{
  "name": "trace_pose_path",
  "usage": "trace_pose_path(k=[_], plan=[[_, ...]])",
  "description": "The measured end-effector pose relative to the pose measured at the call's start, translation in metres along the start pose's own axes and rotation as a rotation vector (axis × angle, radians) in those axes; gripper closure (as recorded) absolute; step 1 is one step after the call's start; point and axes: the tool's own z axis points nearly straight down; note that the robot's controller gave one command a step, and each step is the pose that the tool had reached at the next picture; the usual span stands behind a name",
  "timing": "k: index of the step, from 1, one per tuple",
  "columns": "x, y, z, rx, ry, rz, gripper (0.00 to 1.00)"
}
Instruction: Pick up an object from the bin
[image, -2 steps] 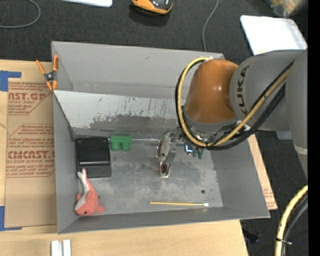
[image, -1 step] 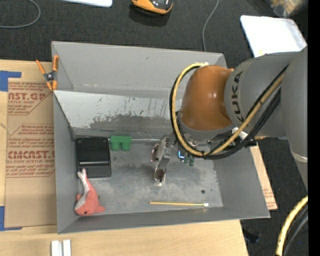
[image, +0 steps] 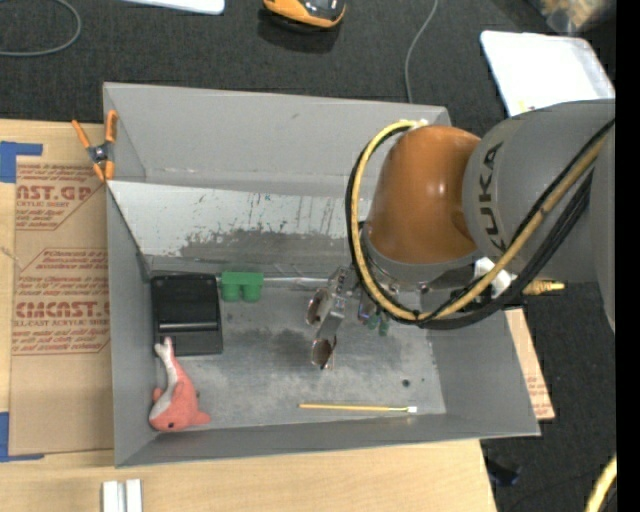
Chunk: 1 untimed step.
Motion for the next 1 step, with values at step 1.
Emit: trace_pose_path(k=[1], plan=[[0.0172, 0.0219, 0.0137, 0.0, 0.004, 0.004, 1.0]])
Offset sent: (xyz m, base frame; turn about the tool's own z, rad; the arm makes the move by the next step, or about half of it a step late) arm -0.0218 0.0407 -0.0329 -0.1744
